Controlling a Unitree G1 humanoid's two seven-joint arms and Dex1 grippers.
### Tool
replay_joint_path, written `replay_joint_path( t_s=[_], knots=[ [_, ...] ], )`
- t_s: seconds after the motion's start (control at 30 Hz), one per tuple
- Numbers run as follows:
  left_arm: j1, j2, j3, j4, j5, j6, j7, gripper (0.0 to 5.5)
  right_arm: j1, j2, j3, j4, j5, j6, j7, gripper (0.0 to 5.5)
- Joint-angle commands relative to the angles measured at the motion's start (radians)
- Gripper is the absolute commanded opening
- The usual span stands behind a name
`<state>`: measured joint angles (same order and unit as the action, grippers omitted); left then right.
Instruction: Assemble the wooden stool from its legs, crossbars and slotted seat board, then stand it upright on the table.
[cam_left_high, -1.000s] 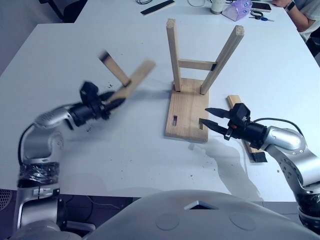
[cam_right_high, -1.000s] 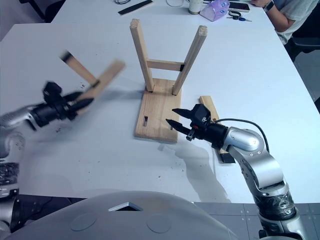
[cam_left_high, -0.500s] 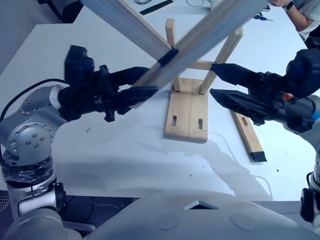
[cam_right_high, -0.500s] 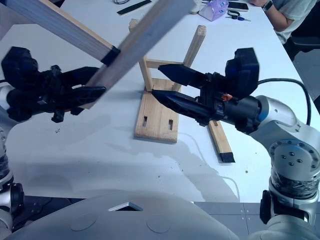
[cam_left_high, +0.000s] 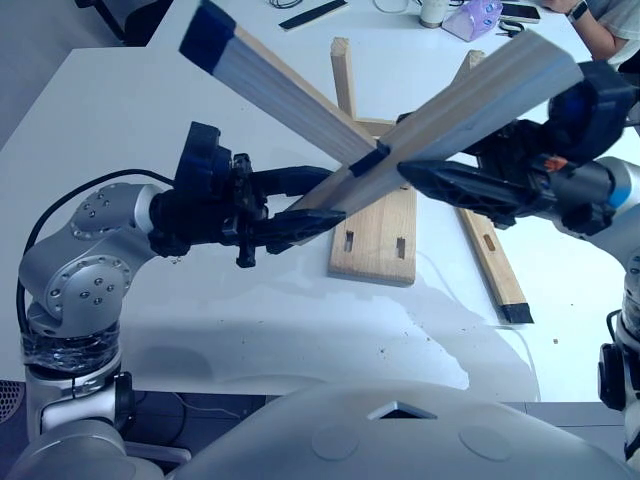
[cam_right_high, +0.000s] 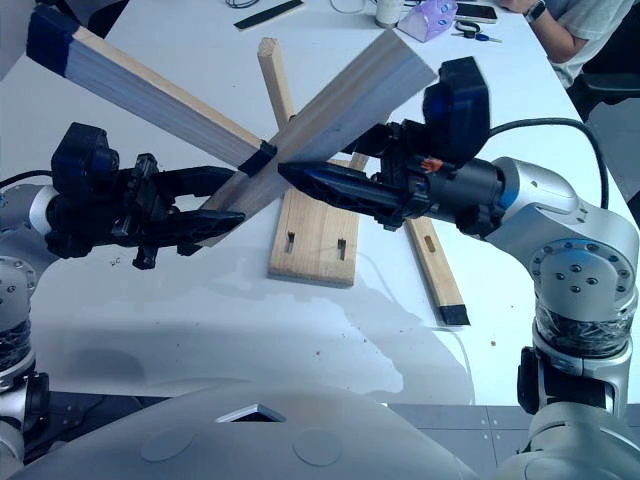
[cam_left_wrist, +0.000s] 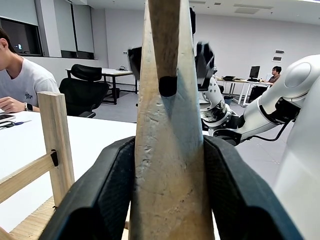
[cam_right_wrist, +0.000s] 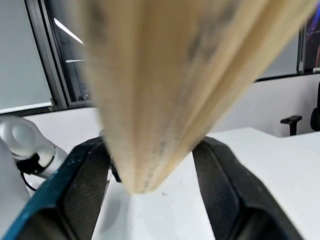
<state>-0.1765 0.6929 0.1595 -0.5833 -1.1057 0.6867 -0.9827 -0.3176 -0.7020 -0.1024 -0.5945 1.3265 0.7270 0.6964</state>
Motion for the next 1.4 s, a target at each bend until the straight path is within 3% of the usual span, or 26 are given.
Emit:
replay_joint_path(
  t_s=[0.03, 0.1, 0.33, 0.37, 0.67, 0.8, 0.97, 1.1, 1.4],
  knots=[
    [-0.020, 0.004, -0.013, 0.000, 0.011, -0.007, -0.005, 2.01, 0.000, -0.013, 0.028, -0.007, -0.076, 0.002, 0.042, 2.40],
    [-0.019, 0.003, -0.016, 0.003, 0.007, -0.004, -0.002, 2.01, 0.009, -0.019, 0.031, -0.014, -0.092, 0.000, 0.069, 2.17],
    [-0.017, 0.012, -0.035, 0.026, -0.008, 0.044, 0.007, 2.01, 0.018, -0.019, 0.040, -0.023, -0.136, -0.015, 0.114, 2.13],
    [-0.024, 0.007, -0.044, 0.043, 0.001, 0.054, 0.022, 2.38, 0.020, -0.018, 0.037, -0.024, -0.140, -0.018, 0.115, 2.12],
    [-0.003, 0.017, -0.077, 0.204, 0.186, -0.020, 0.011, 3.66, 0.013, -0.057, -0.072, 0.029, -0.185, -0.031, 0.113, 2.01],
    [0.066, 0.030, -0.113, 0.300, 0.366, -0.148, -0.029, 3.66, 0.071, -0.180, -0.123, 0.093, -0.327, -0.054, 0.204, 2.01],
    [0.102, 0.009, -0.156, 0.379, 0.505, -0.250, -0.038, 3.66, 0.200, -0.268, -0.086, 0.125, -0.524, -0.147, 0.344, 2.01],
    [0.110, -0.007, -0.172, 0.405, 0.563, -0.288, -0.029, 3.66, 0.245, -0.280, -0.020, 0.153, -0.656, -0.229, 0.411, 2.01],
    [0.140, 0.002, -0.258, 0.437, 0.720, -0.396, -0.047, 3.66, 0.321, -0.281, -0.019, 0.139, -0.705, -0.257, 0.449, 2.01]
  ],
)
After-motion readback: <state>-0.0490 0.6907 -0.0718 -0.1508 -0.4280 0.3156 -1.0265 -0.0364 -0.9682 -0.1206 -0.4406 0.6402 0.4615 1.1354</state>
